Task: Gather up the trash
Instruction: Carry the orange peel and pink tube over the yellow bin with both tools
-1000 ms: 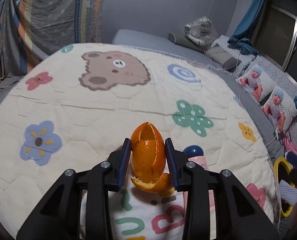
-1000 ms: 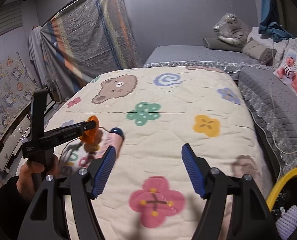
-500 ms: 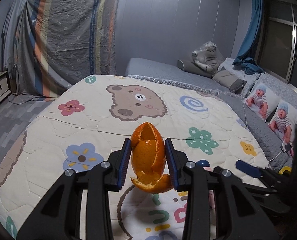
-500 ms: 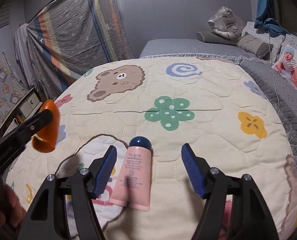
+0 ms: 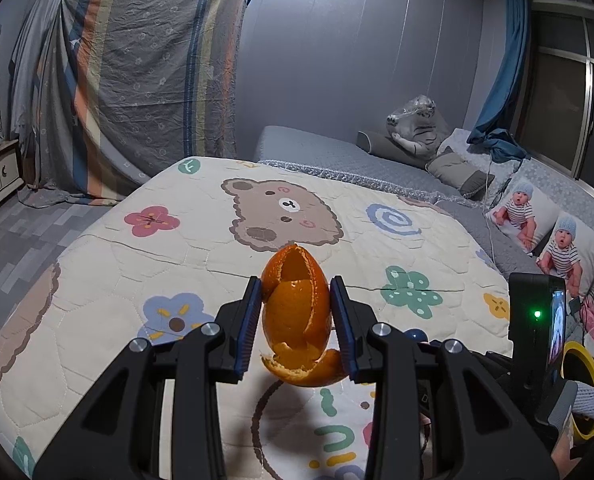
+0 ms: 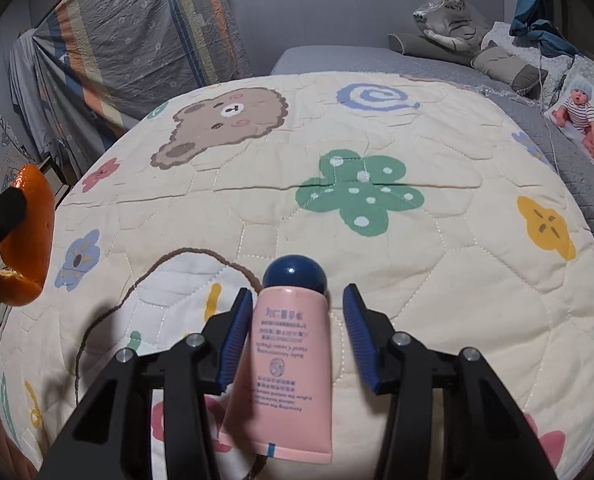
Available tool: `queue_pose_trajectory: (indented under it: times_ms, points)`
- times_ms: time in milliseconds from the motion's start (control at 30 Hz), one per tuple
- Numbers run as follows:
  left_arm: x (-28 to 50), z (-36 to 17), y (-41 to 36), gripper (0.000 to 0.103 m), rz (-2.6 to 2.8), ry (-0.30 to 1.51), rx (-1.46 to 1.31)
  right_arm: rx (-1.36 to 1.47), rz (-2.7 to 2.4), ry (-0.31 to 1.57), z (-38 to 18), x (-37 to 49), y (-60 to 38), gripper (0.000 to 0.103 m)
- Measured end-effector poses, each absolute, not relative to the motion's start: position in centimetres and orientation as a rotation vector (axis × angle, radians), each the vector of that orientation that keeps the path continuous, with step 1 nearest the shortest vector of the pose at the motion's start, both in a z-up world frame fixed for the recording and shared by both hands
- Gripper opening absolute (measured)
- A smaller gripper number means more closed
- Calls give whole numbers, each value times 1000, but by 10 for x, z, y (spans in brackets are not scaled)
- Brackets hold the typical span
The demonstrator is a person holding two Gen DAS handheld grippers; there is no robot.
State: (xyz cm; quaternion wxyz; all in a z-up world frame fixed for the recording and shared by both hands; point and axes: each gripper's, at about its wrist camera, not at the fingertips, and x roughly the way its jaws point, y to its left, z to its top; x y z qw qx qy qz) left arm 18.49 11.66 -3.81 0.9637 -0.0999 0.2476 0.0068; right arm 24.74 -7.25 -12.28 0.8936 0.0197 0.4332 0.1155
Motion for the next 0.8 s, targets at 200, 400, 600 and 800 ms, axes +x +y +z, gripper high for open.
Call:
queue_pose_trajectory:
  times_ms: [200, 400, 600, 800]
  points:
    - [185, -38, 116, 33, 19, 502, -195, 39, 254, 907, -120, 248, -71, 36]
    - [183, -35, 111, 33, 16, 495, -181, 76, 271, 891, -106, 243, -84, 35]
    - [176, -19, 91, 33, -26, 480, -156, 135, 291, 844, -77, 232, -114, 35]
    - [171, 2, 55, 33, -100, 457, -116, 192, 282, 782, -47, 215, -164, 35]
